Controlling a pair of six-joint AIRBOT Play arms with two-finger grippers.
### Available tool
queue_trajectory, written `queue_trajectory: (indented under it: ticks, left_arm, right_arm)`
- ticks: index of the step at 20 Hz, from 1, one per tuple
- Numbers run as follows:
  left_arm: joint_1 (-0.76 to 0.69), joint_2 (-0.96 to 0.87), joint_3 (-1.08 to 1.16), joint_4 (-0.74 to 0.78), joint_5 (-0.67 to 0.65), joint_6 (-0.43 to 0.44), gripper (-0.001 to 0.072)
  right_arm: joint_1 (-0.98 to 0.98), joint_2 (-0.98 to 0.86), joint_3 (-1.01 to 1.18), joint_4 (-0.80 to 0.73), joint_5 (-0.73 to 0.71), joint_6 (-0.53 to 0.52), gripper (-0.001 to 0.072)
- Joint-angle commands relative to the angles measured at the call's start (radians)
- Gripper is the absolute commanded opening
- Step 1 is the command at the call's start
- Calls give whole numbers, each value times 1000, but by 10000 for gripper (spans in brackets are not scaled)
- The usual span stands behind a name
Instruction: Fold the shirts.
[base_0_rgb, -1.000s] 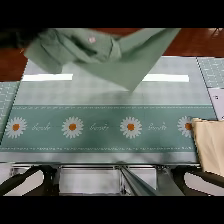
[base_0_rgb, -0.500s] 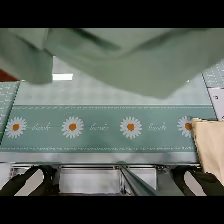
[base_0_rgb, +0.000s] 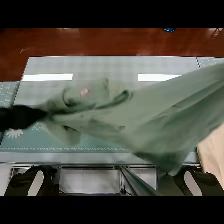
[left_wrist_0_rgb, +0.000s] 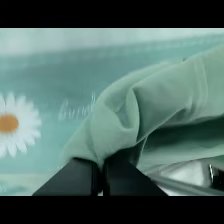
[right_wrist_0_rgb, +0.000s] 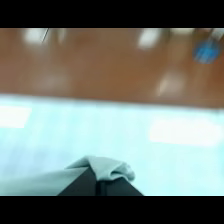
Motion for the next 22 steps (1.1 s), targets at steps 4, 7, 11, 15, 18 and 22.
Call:
queue_trajectory:
  ticks: [4,7,11,15,18,22]
  left_arm:
    - [-21,35,-636,-142,468,8,20]
    - [-21,-125,-634,-261,731,111,20]
    - [-21,-432,-501,-331,819,215,22]
    - [0,-693,-297,-321,746,219,506]
    - [133,-754,-69,-259,478,245,506]
    - [365,-706,56,-153,311,241,506]
  right_arm:
    - [0,-303,-243,179,-132,-101,22]
    - [0,-561,-220,269,-238,-112,22]
    - [1,-882,-88,409,-304,-90,23]
    - [-3,-1059,36,560,-298,-72,416]
    - [-77,-1050,119,570,-197,-45,414]
    - [-276,-954,150,442,102,-130,407]
